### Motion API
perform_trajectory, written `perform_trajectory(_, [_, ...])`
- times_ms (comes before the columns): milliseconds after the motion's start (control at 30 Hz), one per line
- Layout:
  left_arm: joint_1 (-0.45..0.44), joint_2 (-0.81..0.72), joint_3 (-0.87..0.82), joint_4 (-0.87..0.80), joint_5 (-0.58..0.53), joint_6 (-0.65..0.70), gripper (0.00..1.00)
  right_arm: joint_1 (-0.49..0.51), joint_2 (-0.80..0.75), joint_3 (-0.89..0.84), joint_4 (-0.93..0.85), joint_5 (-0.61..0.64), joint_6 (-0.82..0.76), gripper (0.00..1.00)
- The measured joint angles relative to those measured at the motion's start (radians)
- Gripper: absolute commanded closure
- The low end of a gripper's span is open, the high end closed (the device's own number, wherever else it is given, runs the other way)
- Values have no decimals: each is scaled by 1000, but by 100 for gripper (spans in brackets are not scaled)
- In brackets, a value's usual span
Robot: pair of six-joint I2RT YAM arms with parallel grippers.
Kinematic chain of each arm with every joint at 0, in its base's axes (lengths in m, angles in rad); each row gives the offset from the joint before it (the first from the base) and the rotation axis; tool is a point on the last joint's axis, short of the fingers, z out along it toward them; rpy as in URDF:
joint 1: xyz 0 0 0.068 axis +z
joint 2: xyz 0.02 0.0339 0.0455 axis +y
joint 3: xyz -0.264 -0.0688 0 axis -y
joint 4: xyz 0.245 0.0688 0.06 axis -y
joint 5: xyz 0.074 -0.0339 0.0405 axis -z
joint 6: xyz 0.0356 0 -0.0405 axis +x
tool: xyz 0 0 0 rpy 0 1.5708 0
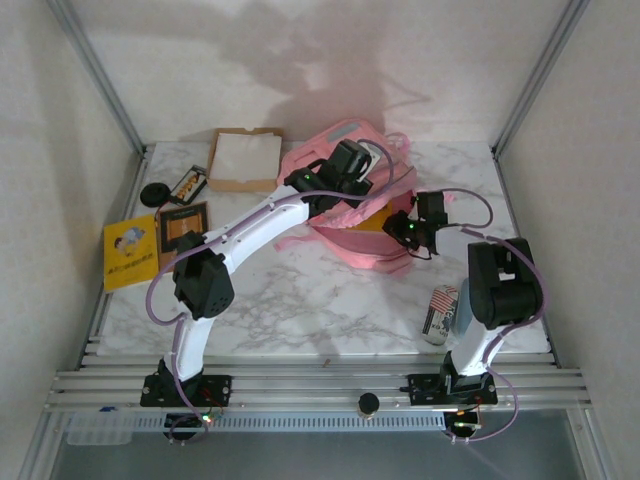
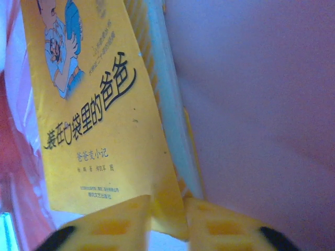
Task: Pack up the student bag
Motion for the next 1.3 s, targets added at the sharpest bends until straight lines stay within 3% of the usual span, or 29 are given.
perform_trajectory(67, [0, 0, 0, 1, -2, 0, 100, 1, 20, 18, 11, -4, -10, 100])
perform_trajectory(433, [7, 0, 0, 2, -64, -4, 100, 62, 14, 48, 3, -20, -225, 100])
perform_trajectory(700, [14, 0, 0, 1, -62, -4, 100, 2, -107, 2, -114, -26, -388, 100])
perform_trajectory(967, [19, -1, -2, 2, -35, -10, 100, -21, 83, 182, -98, -2, -430, 100])
perform_trajectory(1033, [22, -1, -2, 6, -36, -11, 100, -11, 118, 232, -97, -2, -441, 92])
perform_trajectory(1067, [25, -1, -2, 8, -37, -11, 100, -6, 132, 252, -89, 0, -442, 83])
perform_trajectory(1100, [29, -1, -2, 9, -37, -12, 100, -6, 137, 257, -76, 0, -438, 68])
perform_trajectory(1133, [31, -1, -2, 10, -37, -12, 100, -7, 137, 256, -64, 0, -436, 62])
perform_trajectory(1233, [33, -1, -2, 10, -37, -15, 100, -26, 95, 209, 10, -12, -375, 51])
perform_trajectory(1300, [32, -1, -2, 10, -37, -17, 100, -42, 25, 134, 56, -22, -296, 49])
